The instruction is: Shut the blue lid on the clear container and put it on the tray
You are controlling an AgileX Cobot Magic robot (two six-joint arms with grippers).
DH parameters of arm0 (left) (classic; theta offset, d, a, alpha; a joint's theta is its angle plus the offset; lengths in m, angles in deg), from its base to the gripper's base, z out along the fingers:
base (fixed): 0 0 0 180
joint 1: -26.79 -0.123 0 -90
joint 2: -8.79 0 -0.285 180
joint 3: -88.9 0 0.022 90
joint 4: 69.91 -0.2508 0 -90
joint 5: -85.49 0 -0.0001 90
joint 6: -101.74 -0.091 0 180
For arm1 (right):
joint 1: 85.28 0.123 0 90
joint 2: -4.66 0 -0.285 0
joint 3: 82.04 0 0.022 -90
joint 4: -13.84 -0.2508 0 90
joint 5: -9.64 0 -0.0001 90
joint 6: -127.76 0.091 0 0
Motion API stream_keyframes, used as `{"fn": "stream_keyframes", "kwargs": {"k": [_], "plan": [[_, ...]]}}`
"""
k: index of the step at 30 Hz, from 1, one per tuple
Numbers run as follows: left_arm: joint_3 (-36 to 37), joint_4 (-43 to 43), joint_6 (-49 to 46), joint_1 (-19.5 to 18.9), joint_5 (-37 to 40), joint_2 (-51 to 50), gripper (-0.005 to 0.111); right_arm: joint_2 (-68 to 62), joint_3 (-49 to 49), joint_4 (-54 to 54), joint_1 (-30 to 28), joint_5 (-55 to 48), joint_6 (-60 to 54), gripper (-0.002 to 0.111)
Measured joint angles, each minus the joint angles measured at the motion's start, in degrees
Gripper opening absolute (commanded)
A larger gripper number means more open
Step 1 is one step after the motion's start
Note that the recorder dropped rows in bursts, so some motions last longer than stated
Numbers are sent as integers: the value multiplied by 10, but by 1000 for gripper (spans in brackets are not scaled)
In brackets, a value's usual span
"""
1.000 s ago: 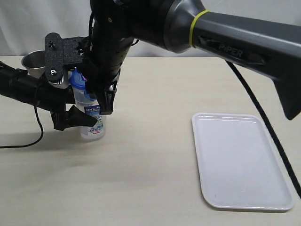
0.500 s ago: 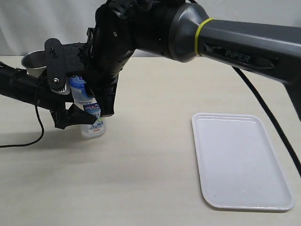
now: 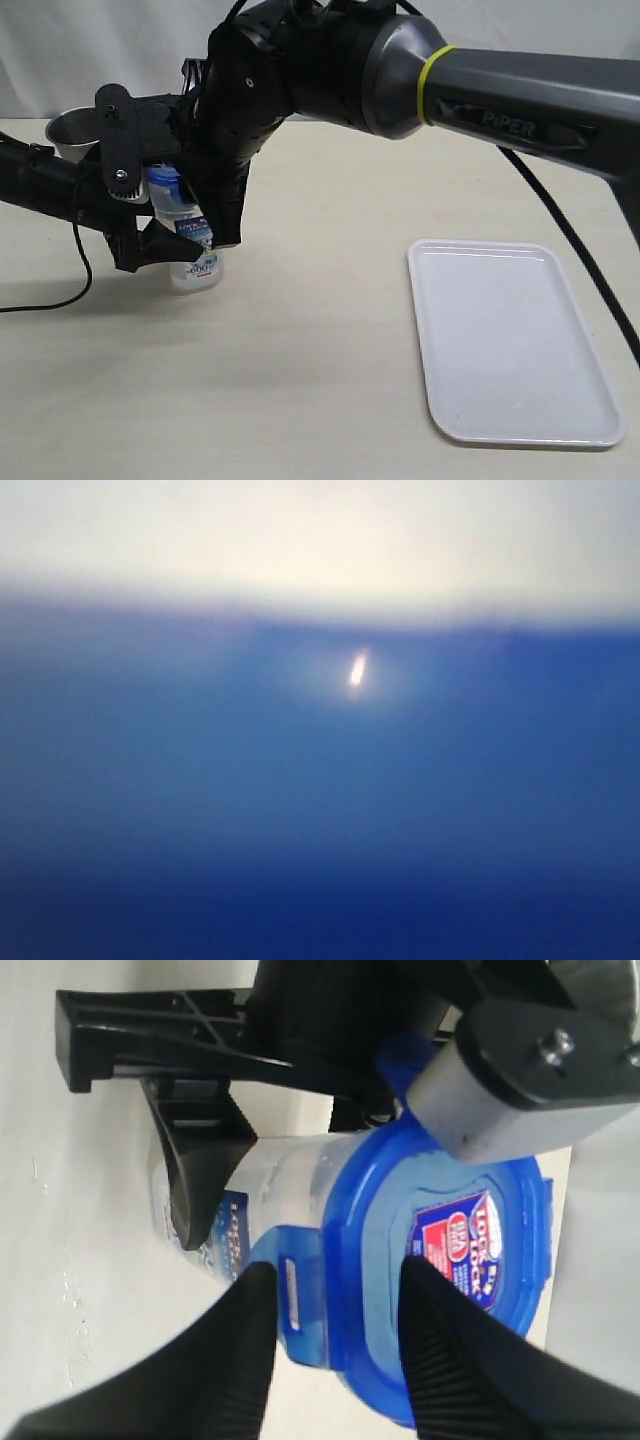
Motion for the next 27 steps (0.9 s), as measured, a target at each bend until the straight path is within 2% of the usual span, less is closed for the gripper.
{"fn": "stream_keyframes", "kwargs": {"k": [6,18,21,22,23,24,26,27], "plan": [[0,2,0,-1,-2,0,0,-7,0,2,0,20,0,24],[0,5,0,-1,-3,0,2,-5,0,4,0,19,0,24],[0,5,0,-1,-3,0,18,-5,0,4,0,19,0,24],[0,5,0,-1,-3,0,36,-5,0,4,0,19,0,24],[0,5,0,-1,-3,0,44,-5,0,4,0,19,0,24],[0,5,0,-1,-3,0,62,-5,0,4,0,19,0,24],[0,5,0,-1,-3,0,77,-5,0,4,0,18,0,24],[0,7,0,-1,-4,0,80,-5,0,2,0,18,3,24]]}}
